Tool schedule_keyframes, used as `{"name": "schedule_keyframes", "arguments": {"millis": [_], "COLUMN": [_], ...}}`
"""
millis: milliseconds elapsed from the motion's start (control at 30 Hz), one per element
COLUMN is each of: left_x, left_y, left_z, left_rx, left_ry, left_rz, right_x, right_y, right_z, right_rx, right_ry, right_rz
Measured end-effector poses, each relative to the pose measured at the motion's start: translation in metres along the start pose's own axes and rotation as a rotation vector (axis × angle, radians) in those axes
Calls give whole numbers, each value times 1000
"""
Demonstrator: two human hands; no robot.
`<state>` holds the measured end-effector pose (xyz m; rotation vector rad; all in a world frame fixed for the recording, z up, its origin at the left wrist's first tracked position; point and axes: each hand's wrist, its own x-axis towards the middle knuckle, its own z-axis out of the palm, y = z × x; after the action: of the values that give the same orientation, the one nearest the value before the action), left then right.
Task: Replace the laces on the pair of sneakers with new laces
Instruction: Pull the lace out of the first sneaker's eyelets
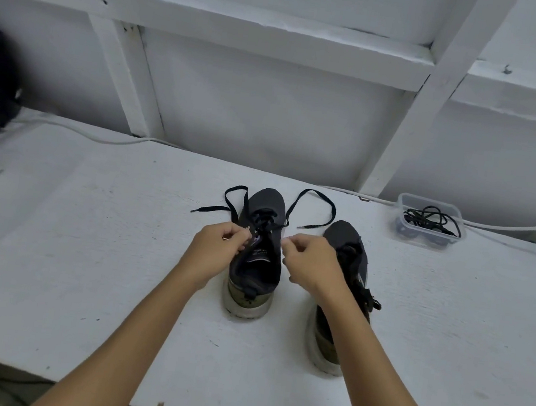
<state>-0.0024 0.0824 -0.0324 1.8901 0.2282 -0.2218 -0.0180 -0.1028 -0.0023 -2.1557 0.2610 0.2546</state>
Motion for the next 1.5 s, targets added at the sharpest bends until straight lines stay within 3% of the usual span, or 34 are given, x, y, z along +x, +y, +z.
{"name": "schedule_keyframes", "arguments": {"millis": [100, 200, 367, 533, 767, 967, 1267, 1433, 1500], "left_x": [7, 9, 6, 8, 18, 28, 32, 36, 31], "left_y": [-3, -1, 7, 9, 16, 16, 17, 19, 12], "left_z": [-3, -3, 8, 18, 15, 12, 6, 5, 7], "left_rx": [-104, -123, -18, 167, 245, 166, 187, -222, -260], "left_ry": [-15, -3, 8, 55, -25, -40, -92, -53, -52], "left_rz": [-61, -87, -25, 100, 63, 15, 110, -66, -84], "right_x": [-7, -4, 1, -14, -22, -22, -17, -16, -16], "right_y": [-5, -8, -7, -8, -7, -5, -6, -2, -1], "right_z": [8, 6, -8, -7, 16, 21, 32, 34, 35], "right_rx": [17, -133, -185, -22, -172, -195, -207, -216, -190], "right_ry": [-48, -15, 44, -62, -67, -70, 3, 26, 28], "right_rz": [10, -53, -52, 12, -37, -22, 3, 8, -8]}}
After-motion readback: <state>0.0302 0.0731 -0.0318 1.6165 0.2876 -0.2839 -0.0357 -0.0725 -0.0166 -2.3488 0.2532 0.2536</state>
